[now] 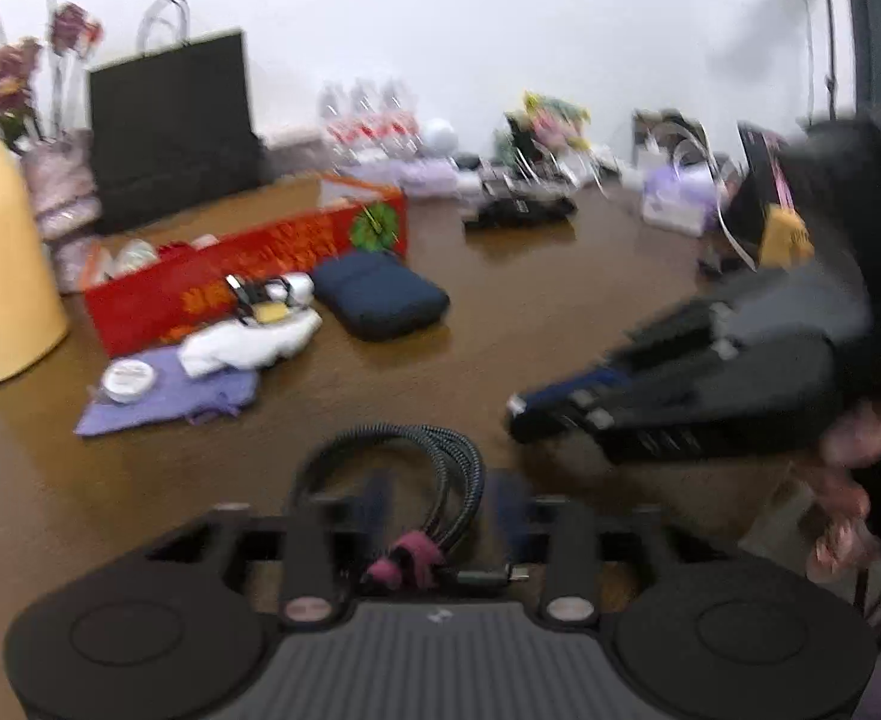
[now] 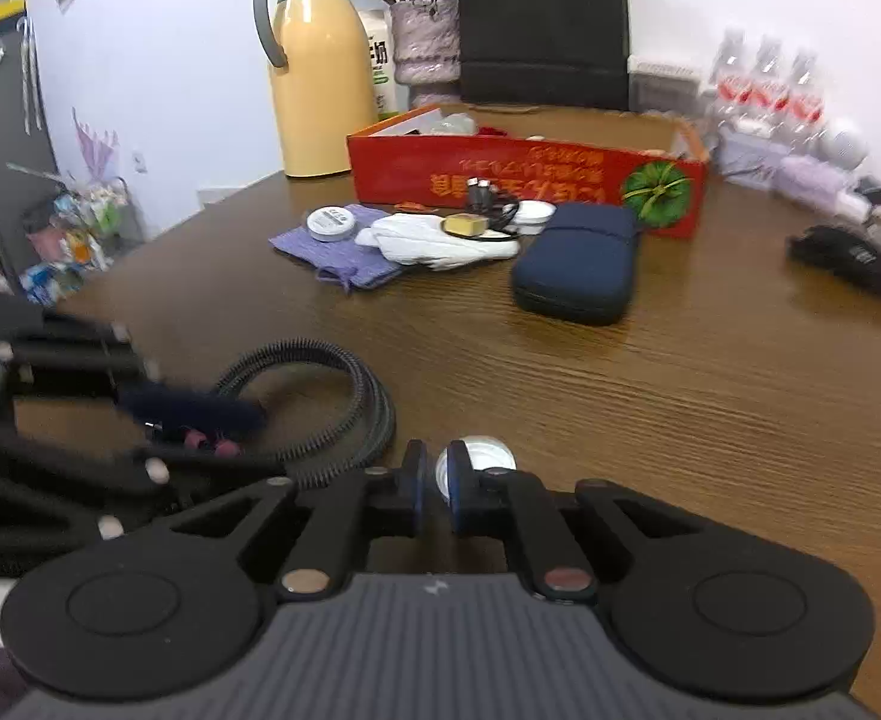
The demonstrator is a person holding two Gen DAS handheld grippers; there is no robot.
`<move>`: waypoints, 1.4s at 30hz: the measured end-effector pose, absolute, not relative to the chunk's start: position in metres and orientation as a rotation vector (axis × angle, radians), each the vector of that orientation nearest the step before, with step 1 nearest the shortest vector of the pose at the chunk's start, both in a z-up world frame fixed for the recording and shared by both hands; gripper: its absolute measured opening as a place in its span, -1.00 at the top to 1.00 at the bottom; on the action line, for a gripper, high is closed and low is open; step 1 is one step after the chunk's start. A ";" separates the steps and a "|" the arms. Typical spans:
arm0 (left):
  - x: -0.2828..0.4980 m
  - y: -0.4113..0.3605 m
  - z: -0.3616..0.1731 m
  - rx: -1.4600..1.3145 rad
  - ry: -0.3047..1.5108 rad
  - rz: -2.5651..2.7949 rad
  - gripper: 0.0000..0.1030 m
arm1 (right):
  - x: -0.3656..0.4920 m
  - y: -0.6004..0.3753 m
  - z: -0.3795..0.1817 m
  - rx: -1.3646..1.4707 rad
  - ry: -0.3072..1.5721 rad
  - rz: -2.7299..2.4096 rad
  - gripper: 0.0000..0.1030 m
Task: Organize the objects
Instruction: 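Grasp a white round lid with the right tool while the left grasps the black coiled cable, then carry the lid and cable over the box and open both tools to drop them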
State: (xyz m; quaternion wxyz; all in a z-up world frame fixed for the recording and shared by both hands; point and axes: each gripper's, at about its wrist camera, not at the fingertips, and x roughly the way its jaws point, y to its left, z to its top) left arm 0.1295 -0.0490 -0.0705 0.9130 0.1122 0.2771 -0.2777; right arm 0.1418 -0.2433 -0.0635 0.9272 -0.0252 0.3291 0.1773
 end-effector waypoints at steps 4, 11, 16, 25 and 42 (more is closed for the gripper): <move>0.131 -0.047 -0.073 0.234 0.549 -0.508 -0.60 | 0.119 -0.246 -0.056 -0.103 0.644 0.335 0.38; 0.155 -0.051 -0.088 0.218 0.671 -0.409 -0.64 | 0.120 -0.247 -0.066 -0.099 0.657 0.317 0.28; 0.167 -0.047 -0.094 0.157 0.700 -0.408 -0.68 | 0.133 -0.247 -0.074 -0.083 0.666 0.298 0.27; 0.159 -0.049 -0.090 0.130 0.678 -0.378 -0.61 | 0.138 -0.245 -0.075 -0.084 0.653 0.300 0.46; 0.177 -0.029 -0.027 0.058 0.544 -0.427 -0.48 | 0.133 -0.265 -0.049 -0.013 0.579 0.298 0.46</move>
